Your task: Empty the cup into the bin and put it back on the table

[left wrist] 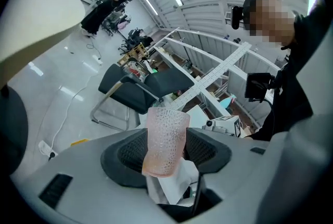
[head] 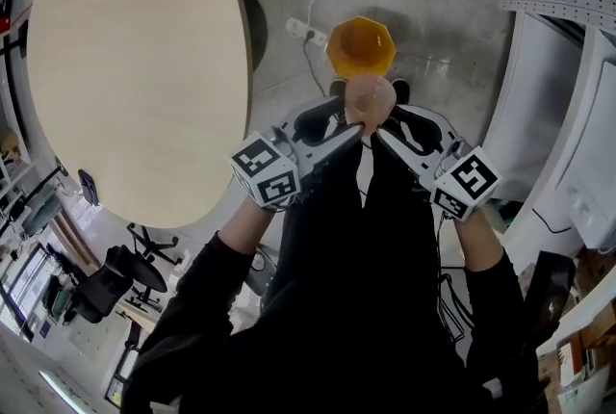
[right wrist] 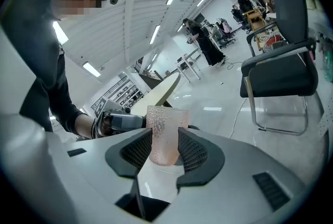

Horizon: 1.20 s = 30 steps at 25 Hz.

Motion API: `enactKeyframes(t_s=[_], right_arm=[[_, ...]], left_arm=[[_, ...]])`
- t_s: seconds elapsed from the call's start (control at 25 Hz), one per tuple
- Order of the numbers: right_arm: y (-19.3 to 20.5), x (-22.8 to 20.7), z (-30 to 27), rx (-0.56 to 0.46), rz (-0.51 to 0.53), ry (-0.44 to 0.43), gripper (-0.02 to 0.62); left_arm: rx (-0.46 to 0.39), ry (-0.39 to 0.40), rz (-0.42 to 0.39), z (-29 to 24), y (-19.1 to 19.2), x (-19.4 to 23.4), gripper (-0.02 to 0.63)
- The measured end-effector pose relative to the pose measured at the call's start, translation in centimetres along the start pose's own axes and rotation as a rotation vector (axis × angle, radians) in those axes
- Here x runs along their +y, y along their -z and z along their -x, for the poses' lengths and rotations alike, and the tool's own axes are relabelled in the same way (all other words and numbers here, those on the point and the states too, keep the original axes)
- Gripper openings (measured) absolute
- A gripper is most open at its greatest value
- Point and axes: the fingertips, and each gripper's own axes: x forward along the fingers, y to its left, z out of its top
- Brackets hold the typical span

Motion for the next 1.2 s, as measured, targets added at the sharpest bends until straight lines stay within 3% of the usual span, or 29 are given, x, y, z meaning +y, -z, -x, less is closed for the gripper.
enactKeyframes(t_s=[0.12,0.28,0.76,1.2], right_arm=[[1.7,-3.0,-0.8,0.033,0.005,-0.035,0.161],[4.8,-6.2,-2.2,0.096,-0.025,-0.079,0.161],[14.7,-13.8,-7.4,0.185,-0.119,-0.102,0.161],[17.7,-16.5,-8.7,0.183,-0.229,-0.066,0.161]], left_arm=[[-0.022,-0.037,0.026,-1.8,1.5,2.6,0.241],[-0.035,-0.092,0.12,-3.5,4.6,6.0,0.241],[-0.018,-0.152,0.267,-6.5,13.6,16.4,0.241],[0.012,-0.16,0.332,-7.7,15.9,19.7,0.241]])
